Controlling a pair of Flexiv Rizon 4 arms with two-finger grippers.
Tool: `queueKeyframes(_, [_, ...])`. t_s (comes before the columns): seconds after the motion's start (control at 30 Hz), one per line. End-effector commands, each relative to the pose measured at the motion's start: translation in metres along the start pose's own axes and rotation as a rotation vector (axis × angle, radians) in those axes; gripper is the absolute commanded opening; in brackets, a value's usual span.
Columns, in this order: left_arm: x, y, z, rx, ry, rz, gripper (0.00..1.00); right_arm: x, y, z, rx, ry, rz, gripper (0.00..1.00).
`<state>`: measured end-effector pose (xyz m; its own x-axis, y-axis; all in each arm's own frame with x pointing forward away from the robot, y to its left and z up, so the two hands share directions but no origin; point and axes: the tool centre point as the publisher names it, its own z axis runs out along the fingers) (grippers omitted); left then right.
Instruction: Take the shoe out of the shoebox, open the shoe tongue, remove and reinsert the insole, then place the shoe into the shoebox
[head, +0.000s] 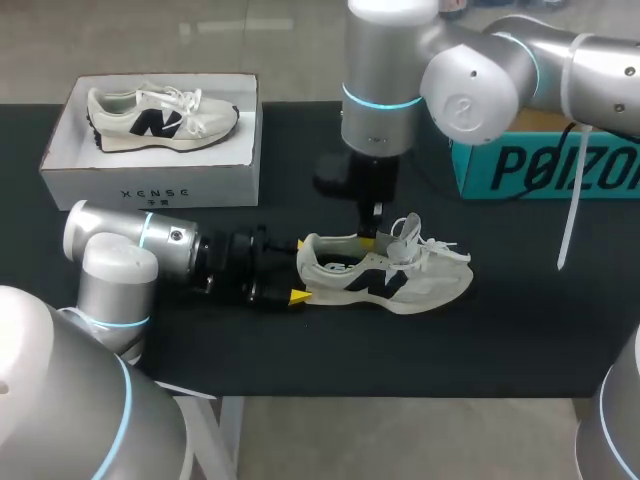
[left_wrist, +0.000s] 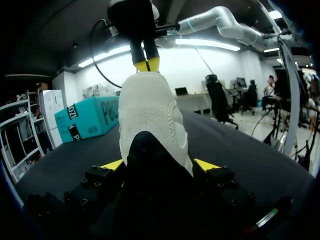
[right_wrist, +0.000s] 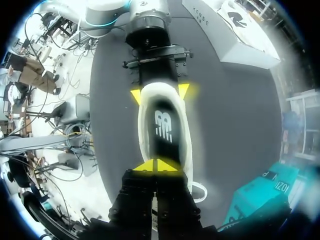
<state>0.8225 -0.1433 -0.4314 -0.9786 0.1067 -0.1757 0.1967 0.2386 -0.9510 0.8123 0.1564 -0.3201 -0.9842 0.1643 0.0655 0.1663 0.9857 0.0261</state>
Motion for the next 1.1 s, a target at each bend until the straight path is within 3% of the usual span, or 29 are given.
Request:
queueKeyframes(0.03, [0.002, 0.002, 0.001, -0.001, -0.002, 0.001, 0.0, -0.003, -0.001, 0.007, -0.011, -0.027, -0.001, 0.0])
queueKeyframes(1.1, [0.002, 0.002, 0.001, -0.001, -0.002, 0.001, 0.0, -0.032, -0.01, 0.062, 0.019, -0.095, 0.02, 0.0])
